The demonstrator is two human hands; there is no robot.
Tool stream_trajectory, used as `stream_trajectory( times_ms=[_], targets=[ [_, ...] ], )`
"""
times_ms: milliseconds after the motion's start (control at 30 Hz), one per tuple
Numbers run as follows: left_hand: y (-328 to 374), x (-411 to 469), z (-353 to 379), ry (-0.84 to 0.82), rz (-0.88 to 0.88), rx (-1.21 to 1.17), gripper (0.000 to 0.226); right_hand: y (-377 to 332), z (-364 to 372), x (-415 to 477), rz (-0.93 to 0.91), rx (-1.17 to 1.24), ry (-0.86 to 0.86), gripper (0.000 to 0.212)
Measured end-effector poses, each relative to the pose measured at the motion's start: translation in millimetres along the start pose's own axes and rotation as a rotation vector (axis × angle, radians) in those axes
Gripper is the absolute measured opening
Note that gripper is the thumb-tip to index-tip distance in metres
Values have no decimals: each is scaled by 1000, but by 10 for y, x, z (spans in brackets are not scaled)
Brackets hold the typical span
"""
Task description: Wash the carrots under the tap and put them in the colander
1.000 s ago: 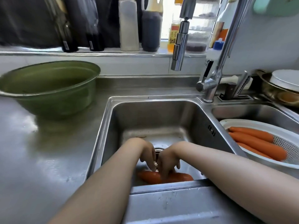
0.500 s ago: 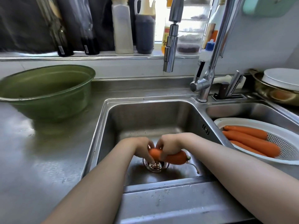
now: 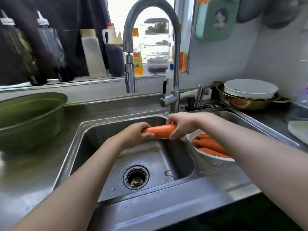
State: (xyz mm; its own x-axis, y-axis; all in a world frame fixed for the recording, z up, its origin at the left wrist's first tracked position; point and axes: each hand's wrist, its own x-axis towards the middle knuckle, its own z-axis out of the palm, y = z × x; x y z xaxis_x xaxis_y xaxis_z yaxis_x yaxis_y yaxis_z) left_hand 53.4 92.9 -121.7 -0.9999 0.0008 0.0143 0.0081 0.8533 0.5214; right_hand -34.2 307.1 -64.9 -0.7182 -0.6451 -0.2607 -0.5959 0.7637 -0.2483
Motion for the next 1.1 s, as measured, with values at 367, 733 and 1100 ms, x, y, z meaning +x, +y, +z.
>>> stream_trajectory(
  times_ms=[367, 733, 1100],
  targets=[
    [1369, 978, 670, -30, 265, 282, 49, 1483, -204, -642, 257, 174, 83, 60],
    [1595, 1488, 1510, -148, 217, 288, 40, 2240, 482, -629, 366, 113, 240, 52],
    [1478, 1510, 1407, -308, 150, 273, 67, 2064, 409, -548, 401, 12, 146, 70]
  ],
)
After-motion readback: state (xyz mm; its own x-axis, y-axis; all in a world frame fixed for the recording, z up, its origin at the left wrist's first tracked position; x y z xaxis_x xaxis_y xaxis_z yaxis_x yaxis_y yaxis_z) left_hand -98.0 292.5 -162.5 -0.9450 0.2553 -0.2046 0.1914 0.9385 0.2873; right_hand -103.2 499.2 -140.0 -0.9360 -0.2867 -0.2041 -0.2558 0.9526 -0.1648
